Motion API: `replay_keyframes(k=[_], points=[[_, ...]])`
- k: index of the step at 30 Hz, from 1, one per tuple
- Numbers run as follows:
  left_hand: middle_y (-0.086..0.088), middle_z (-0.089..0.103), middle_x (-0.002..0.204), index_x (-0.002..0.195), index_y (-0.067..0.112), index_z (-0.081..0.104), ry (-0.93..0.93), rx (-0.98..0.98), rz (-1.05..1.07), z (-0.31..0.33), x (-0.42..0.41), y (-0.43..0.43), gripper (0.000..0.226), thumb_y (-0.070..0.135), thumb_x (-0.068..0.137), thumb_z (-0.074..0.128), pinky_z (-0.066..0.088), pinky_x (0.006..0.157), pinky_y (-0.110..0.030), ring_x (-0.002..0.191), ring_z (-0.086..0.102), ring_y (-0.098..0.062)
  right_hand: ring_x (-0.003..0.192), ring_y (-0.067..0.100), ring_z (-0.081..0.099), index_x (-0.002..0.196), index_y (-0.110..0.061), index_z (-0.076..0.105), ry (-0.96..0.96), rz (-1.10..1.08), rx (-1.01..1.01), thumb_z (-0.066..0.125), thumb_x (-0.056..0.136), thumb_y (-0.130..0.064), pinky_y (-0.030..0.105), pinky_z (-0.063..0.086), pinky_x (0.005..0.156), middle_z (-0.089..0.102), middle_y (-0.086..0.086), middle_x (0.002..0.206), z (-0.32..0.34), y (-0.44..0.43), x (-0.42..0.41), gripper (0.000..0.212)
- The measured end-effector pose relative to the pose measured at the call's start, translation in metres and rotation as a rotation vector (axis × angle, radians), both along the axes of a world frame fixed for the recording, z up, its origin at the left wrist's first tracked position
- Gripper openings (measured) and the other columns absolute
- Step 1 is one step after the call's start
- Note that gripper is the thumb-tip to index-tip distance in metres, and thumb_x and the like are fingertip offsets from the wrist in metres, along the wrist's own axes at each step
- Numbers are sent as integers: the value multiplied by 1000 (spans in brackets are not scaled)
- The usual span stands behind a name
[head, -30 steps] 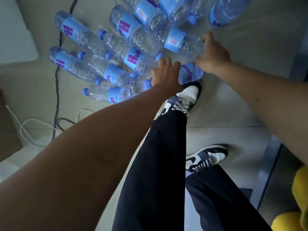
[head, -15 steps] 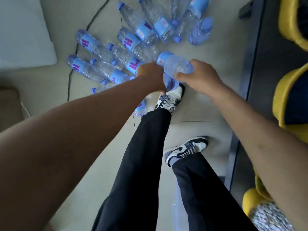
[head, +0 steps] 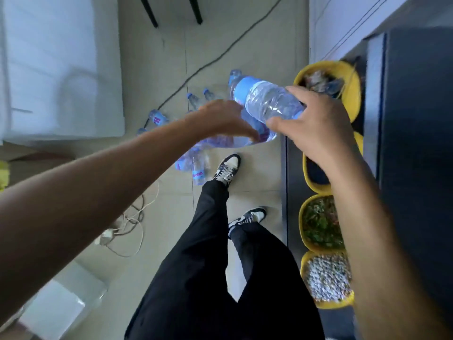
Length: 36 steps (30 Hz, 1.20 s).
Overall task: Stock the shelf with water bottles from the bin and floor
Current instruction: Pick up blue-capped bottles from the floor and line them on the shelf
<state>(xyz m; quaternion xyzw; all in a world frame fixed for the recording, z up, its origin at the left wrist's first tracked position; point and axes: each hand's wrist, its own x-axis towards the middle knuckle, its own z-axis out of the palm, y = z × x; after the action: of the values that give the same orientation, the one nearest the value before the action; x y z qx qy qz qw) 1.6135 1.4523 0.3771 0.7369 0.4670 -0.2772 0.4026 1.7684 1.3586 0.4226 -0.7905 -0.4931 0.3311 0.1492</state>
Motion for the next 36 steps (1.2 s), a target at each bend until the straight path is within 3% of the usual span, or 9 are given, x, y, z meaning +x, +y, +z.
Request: replay_keyframes(k=[4,7,16,20,24,27,30,32,36], points=[[1,65,75,116,24,64,-229,-309,248,108,21,-11,36,44,88,75,43,44,-13,49,62,-7,101,15,67,130,-31,67,105,-179,175,81,73,-42,29,53,82,73,-8,112,122,-30,15,60],[-7,72,84,99,20,68,-260,-365,217,180,40,-28,32,47,81,67,52,62,-27,61,65,-20,87,12,72,116,-34,74,262,-369,332,81,69,-34,34,60,78,77,-10,95,191,-65,27,48],[-11,65,54,78,7,64,-426,-417,37,349,123,-103,36,39,94,64,47,41,-22,42,60,-21,74,4,71,78,-28,77,298,-835,826,80,69,-29,25,57,68,76,-12,77,307,-166,86,10],[-5,66,53,86,10,65,-574,-482,24,383,162,-127,27,33,80,76,51,42,-25,41,61,-17,67,7,65,77,-10,73,169,-954,915,79,70,-33,37,57,66,71,-9,69,334,-201,116,25],[-20,70,74,116,1,67,-443,-472,-328,402,206,-133,93,61,45,71,36,50,-27,50,51,-24,70,15,65,81,-5,72,85,-1036,1002,78,72,-35,49,58,76,72,6,72,347,-228,143,32],[-29,70,87,104,0,71,-342,-474,-473,411,245,-136,82,66,54,69,38,45,-22,49,49,-24,61,13,49,68,-6,61,-70,-1116,1004,77,71,-39,41,47,62,52,-4,59,352,-240,160,36],[-26,69,92,122,-2,67,-262,-364,-616,416,278,-130,82,60,68,72,37,52,-26,60,54,-26,59,8,41,68,-5,59,-254,-1192,920,78,72,-42,31,38,59,45,-6,56,352,-247,178,42],[-25,69,93,129,-2,65,-193,-331,-666,418,301,-124,81,56,74,73,36,56,-28,73,53,-29,58,10,48,69,-7,63,-333,-1242,866,79,74,-44,32,41,59,54,-2,56,348,-251,188,41],[-20,73,81,106,11,74,-71,-240,-813,422,344,-116,49,55,98,53,35,51,-23,53,49,-19,62,10,63,69,-14,68,-425,-1275,721,80,78,-39,26,41,58,63,-10,58,336,-251,196,30]])
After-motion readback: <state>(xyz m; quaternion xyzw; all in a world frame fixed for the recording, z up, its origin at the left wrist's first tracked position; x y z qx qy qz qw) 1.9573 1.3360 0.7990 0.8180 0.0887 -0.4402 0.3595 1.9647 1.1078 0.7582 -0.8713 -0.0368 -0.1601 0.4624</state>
